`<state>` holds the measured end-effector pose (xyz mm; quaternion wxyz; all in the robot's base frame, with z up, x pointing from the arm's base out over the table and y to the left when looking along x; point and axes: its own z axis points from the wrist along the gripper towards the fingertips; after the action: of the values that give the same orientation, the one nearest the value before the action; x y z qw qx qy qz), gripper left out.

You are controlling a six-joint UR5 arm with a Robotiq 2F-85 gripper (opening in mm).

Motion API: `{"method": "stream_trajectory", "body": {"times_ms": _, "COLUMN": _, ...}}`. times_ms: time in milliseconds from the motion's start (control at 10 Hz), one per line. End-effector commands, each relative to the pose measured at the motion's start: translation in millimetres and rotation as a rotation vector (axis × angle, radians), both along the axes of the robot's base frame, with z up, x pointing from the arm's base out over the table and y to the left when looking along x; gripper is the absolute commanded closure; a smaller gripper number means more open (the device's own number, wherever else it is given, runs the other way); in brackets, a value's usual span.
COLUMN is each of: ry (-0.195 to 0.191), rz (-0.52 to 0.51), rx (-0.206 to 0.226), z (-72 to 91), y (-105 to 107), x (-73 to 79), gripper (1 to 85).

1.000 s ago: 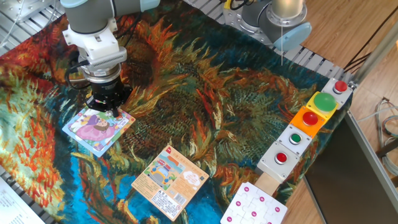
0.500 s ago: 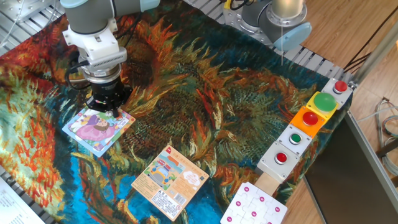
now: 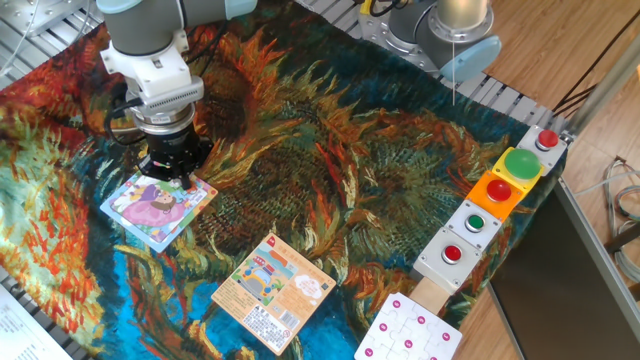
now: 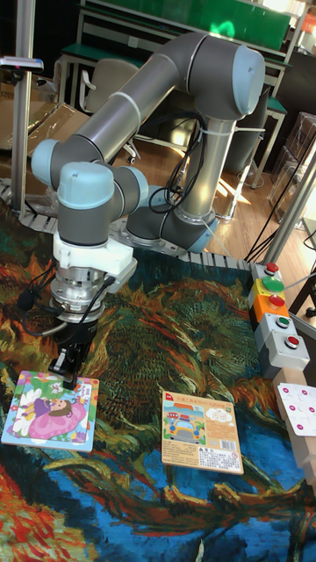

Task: Assemble one piece of a puzzle

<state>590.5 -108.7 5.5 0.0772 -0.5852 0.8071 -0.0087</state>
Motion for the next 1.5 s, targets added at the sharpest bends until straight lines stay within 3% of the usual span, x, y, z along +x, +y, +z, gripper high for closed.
{"method": "stream_trajectory", "body": {"times_ms": 0, "ry": 0.0, "rz": -0.022, "rx": 0.017, "z": 0.0, "y": 1.9, "x": 1.6, "gripper": 84.3}}
{"method": "stream_trajectory", "body": {"times_ms": 800, "ry": 0.023, "rz": -0.021, "rx": 0.005, "z": 6.5, "y": -0.3, "x": -2.8, "gripper": 84.3}}
{"method": "stream_trajectory", "body": {"times_ms": 1400, "ry": 0.019, "rz": -0.016, "rx": 0.004, "z": 7.9, "y": -6.4, "x": 1.2, "gripper": 84.3}}
